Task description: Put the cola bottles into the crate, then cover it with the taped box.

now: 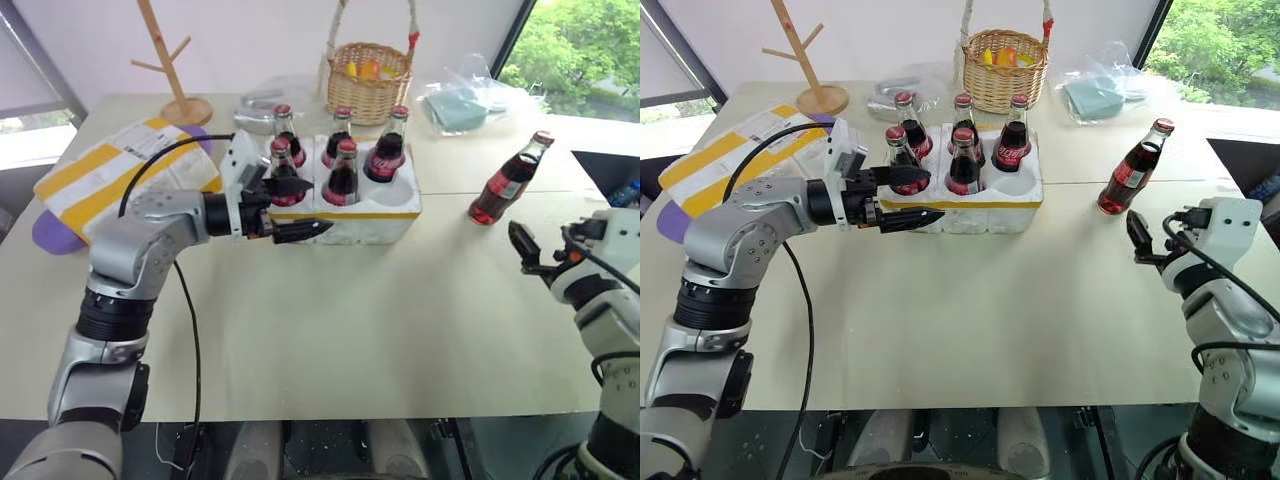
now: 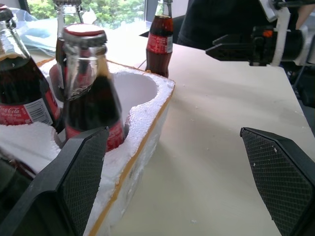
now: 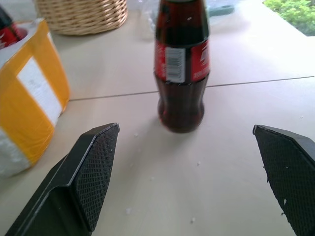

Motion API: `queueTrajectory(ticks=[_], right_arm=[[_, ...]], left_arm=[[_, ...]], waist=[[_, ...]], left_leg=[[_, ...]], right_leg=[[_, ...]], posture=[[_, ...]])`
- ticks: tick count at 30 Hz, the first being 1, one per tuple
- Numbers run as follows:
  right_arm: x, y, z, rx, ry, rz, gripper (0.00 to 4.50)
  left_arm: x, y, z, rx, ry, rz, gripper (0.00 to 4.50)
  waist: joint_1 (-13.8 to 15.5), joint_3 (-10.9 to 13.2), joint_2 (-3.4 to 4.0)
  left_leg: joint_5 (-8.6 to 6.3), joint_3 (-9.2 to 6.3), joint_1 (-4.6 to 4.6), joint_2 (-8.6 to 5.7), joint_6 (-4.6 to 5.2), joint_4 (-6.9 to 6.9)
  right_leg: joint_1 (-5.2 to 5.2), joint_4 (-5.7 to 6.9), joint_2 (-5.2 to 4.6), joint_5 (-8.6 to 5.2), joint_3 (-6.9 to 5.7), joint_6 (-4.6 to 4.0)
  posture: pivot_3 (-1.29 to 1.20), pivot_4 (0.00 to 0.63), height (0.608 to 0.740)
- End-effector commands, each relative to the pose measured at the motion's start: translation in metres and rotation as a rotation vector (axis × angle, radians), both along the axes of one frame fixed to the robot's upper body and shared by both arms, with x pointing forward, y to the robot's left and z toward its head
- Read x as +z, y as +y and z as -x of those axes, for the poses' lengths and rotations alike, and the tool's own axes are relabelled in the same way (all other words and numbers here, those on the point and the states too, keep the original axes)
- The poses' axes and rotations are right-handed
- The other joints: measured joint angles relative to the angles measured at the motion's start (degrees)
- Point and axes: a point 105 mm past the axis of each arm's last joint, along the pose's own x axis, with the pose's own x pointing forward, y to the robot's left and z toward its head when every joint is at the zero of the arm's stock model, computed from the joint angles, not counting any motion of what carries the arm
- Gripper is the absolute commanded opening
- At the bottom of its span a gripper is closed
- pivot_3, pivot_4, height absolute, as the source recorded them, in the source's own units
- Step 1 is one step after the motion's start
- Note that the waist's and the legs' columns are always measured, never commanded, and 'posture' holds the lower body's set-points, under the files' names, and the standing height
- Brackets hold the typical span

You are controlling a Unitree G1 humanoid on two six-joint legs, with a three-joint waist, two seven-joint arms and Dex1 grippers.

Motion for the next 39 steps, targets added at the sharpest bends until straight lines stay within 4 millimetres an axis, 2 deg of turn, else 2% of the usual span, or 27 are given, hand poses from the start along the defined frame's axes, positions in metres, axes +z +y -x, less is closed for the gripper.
queueTrajectory(ticks=[1,6,24,31,34,36,39], right_arm=[[0.020,-0.007,-0.012,0.001,-0.079,0.036,4.45],[0.022,-0.009,-0.033,0.022,-0.082,0.064,4.45],[0.020,-0.009,-0.089,0.066,-0.080,0.057,4.45],[0.012,-0.019,-0.110,0.048,-0.066,0.010,4.45],[0.011,-0.020,-0.113,0.050,-0.071,-0.004,3.66],[0.011,-0.020,-0.113,0.056,-0.071,0.004,2.74],[0.014,-0.020,-0.109,0.065,-0.082,0.038,2.77]], left_arm=[[0.013,0.001,0.001,0.002,-0.057,0.009,4.50],[0.014,0.005,0.003,0.025,-0.062,0.011,4.50],[0.018,0.016,0.009,0.118,-0.075,0.021,4.50],[0.020,0.017,0.012,0.122,-0.075,0.015,4.50],[0.021,0.016,0.013,0.116,-0.074,0.010,4.50],[0.021,0.015,0.013,0.107,-0.072,0.011,4.50],[0.021,0.013,0.015,0.092,-0.069,0.015,4.50]], waist=[[0.03,0.00,0.01],[0.17,0.00,0.01],[0.02,0.00,0.01],[0.07,0.00,0.01],[0.12,0.00,0.01],[0.07,0.00,0.01],[0.04,0.00,0.01]], left_leg=[[0.00,0.00,0.00,0.00,0.00,-0.01],[0.00,0.00,-0.02,0.00,0.00,0.00],[0.00,0.01,-0.02,0.00,0.00,-0.01],[0.01,0.01,-0.02,0.00,-0.01,-0.02],[0.01,0.02,-0.03,-0.01,-0.01,-0.02],[0.01,0.02,-0.04,-0.01,-0.01,-0.02],[0.01,0.02,-0.04,-0.01,-0.01,-0.02]], right_leg=[[0.00,0.00,0.00,0.00,0.00,0.00],[0.00,-0.01,0.00,0.01,0.00,0.02],[0.00,-0.02,0.00,0.02,0.00,0.04],[0.00,-0.02,0.00,0.02,0.00,0.04],[0.00,-0.03,-0.01,0.02,0.00,0.04],[0.00,-0.03,-0.01,0.02,0.00,0.04],[0.00,-0.02,-0.01,0.02,0.00,0.05]], posture=[[0.00,0.150,0.739],[0.00,0.150,0.739],[0.00,0.150,0.739],[0.00,0.150,0.739],[0.00,0.150,0.739],[0.00,0.150,0.739],[0.00,0.150,0.739]])
